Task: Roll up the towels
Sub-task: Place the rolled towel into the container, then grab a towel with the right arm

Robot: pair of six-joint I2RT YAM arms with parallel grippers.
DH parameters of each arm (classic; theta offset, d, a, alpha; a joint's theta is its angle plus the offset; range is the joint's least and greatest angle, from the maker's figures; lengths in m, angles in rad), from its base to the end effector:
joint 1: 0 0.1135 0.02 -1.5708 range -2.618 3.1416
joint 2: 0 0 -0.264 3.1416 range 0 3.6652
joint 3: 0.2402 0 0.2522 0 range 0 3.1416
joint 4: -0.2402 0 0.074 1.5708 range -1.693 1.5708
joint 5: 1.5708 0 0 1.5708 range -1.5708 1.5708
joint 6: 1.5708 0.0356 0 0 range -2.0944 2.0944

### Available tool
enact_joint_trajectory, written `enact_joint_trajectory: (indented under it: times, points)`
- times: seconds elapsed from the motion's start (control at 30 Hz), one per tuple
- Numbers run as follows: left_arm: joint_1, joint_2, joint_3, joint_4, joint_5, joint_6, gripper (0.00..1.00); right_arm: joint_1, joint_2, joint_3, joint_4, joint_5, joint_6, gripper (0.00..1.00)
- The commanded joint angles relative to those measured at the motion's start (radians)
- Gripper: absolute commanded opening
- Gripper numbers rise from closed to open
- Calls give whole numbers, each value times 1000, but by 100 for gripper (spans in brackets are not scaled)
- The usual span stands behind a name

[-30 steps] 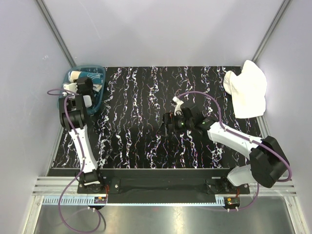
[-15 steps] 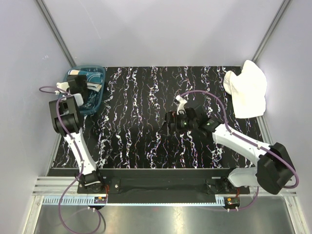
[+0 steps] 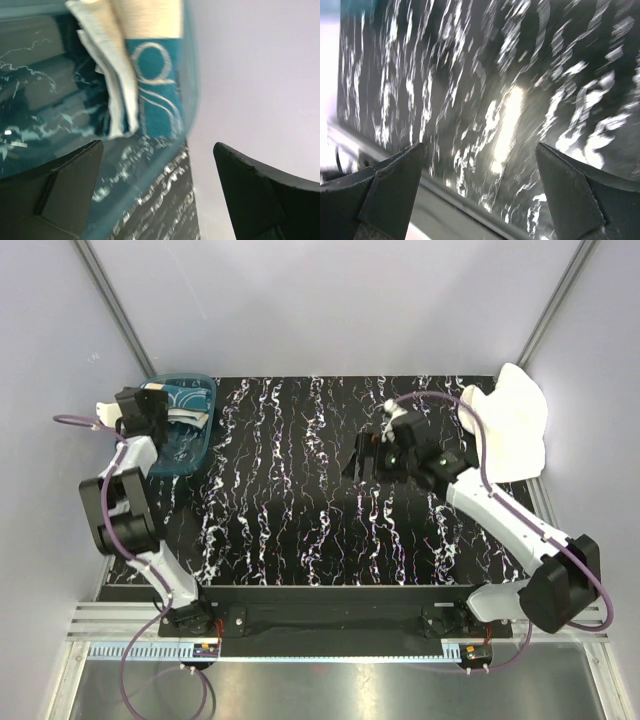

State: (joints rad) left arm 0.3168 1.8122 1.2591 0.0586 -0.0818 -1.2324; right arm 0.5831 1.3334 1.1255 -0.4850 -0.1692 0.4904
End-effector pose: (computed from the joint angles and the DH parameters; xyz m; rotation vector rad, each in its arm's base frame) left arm 0.3977 0.1334 0.2403 -1.5039 1.4635 -0.4765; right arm 0.2421 0.1668 0.3086 -0.2036 2.3582 0.7402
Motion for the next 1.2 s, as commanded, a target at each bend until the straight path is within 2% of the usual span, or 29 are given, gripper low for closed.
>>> enact_joint_trajectory:
  times: [0.0,0.1,0.17,0.27,0.37,0.43,0.5,0.57,0.7,0.83,1.03,1.07,1.17]
  points:
    - [-1,-186,-58,-23,13,96,99,-133,61,127,-116,66,-13,99]
    - [1,-309,-125,-55,42,148,99,-225,134,218,-176,88,8,99]
    - [-2,-408,-176,-57,76,192,99,-311,182,295,-248,161,13,98]
    - [-16,-548,-220,-124,200,263,99,-440,280,381,-346,281,14,98]
    - [-48,-690,-233,-235,278,388,99,-547,380,454,-423,358,-15,98]
    - [-79,-798,-247,-333,327,477,99,-577,466,509,-473,434,-38,98]
    - [-103,-868,-285,-385,438,528,99,-644,552,551,-486,457,-45,97]
    - [-119,-961,-305,-442,481,605,99,-705,642,582,-486,459,-56,97]
    - [-159,-1088,-351,-616,481,720,99,-762,794,739,-550,494,-64,95]
    - [-206,-1186,-414,-683,393,792,99,-763,906,847,-611,534,-79,94]
    - [-265,-1222,-432,-692,298,855,99,-770,989,826,-606,556,-87,91]
    - [-271,-1220,-435,-686,291,861,99,-775,986,807,-597,548,-85,81]
    - [-298,-1212,-440,-683,264,876,99,-795,968,735,-555,498,-76,61]
